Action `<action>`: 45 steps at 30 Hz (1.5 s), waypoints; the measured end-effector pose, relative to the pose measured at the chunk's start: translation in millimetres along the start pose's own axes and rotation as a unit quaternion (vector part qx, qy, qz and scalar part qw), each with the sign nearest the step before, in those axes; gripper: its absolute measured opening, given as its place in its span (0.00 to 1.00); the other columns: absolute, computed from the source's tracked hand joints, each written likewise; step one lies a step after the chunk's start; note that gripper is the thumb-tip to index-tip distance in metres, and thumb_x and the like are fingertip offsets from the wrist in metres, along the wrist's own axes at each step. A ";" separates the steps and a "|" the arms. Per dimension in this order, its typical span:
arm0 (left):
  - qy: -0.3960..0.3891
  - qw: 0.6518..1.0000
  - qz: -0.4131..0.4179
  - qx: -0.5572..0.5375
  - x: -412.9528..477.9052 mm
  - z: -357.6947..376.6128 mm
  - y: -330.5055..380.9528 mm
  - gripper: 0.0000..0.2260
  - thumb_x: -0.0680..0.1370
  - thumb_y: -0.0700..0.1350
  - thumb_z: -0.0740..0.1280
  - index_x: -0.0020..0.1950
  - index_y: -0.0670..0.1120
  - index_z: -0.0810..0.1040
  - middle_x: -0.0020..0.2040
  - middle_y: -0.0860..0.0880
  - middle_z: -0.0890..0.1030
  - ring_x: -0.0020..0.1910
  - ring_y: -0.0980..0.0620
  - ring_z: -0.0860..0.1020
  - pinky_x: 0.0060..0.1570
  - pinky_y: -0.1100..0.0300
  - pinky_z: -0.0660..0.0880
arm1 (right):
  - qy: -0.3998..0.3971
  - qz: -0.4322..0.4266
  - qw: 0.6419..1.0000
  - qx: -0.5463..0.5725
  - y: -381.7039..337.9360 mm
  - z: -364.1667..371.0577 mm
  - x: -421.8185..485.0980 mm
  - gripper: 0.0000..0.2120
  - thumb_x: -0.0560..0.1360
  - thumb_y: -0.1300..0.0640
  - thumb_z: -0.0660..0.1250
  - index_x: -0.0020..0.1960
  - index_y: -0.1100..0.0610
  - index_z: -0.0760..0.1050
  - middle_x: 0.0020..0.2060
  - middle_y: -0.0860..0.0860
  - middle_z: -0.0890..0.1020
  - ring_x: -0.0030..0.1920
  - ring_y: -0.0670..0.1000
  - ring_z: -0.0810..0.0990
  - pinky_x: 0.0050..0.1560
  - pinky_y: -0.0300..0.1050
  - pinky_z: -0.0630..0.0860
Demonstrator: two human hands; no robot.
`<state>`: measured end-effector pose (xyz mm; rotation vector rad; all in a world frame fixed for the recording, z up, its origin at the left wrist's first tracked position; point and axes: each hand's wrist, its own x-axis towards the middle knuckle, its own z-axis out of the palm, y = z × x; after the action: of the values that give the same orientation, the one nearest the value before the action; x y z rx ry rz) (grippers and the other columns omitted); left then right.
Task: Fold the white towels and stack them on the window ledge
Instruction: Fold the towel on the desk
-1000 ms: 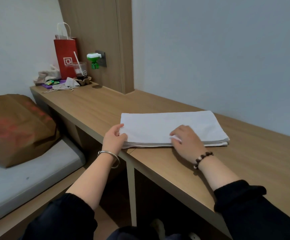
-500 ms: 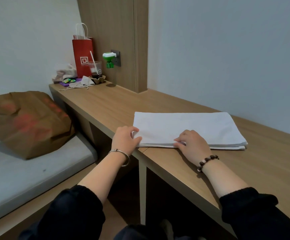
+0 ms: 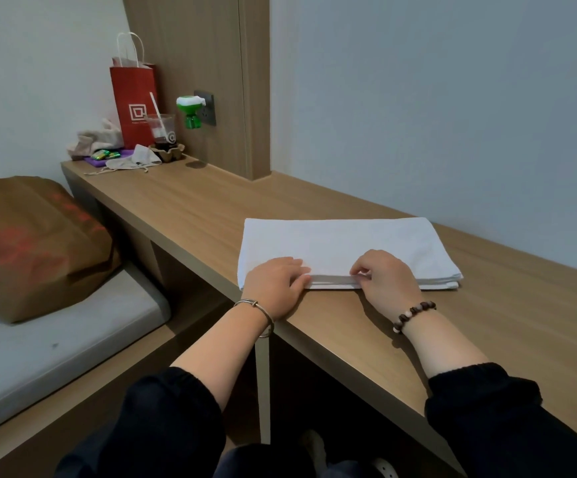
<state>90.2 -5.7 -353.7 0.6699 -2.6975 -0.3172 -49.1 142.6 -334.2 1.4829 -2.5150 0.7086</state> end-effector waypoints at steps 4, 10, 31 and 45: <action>0.009 1.000 -0.023 -0.003 2.5 1.1 2.7 0.16 0.83 0.53 0.54 0.64 0.52 0.77 0.66 0.55 0.75 0.67 0.55 0.69 0.62 0.59 0.66 | 0.021 -0.036 0.999 -0.029 0.5 0.5 -0.6 0.08 0.74 0.68 0.63 0.44 0.59 0.80 0.44 0.52 0.79 0.48 0.52 0.75 0.47 0.40 0.70; 0.024 0.998 -0.053 0.010 7.7 1.4 1.1 0.16 0.81 0.53 0.56 0.53 0.48 0.80 0.53 0.51 0.82 0.52 0.51 0.77 0.47 0.56 0.73 | -0.021 -0.076 0.996 -0.046 -0.6 3.4 0.6 0.08 0.77 0.61 0.64 0.50 0.57 0.82 0.50 0.50 0.78 0.55 0.50 0.71 0.52 0.39 0.67; 0.073 0.997 -0.007 -0.022 2.4 7.5 2.2 0.13 0.81 0.49 0.58 0.55 0.45 0.80 0.55 0.49 0.80 0.56 0.51 0.75 0.52 0.58 0.72 | -0.051 -0.083 0.991 -0.087 -4.0 5.3 -2.3 0.07 0.78 0.61 0.62 0.49 0.57 0.78 0.52 0.49 0.75 0.53 0.49 0.71 0.53 0.41 0.71; 0.142 0.946 0.276 0.092 10.0 3.4 0.0 0.09 0.60 0.37 0.78 0.29 0.43 0.78 0.38 0.46 0.80 0.33 0.45 0.77 0.26 0.60 0.71 | -0.014 -0.060 0.996 -0.060 1.2 5.7 -2.8 0.08 0.79 0.59 0.60 0.50 0.57 0.78 0.48 0.51 0.79 0.50 0.51 0.76 0.51 0.43 0.72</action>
<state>80.7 -10.1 -354.1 -0.0194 -2.5144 0.1661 -48.0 142.7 -340.5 1.5950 -2.4173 0.5128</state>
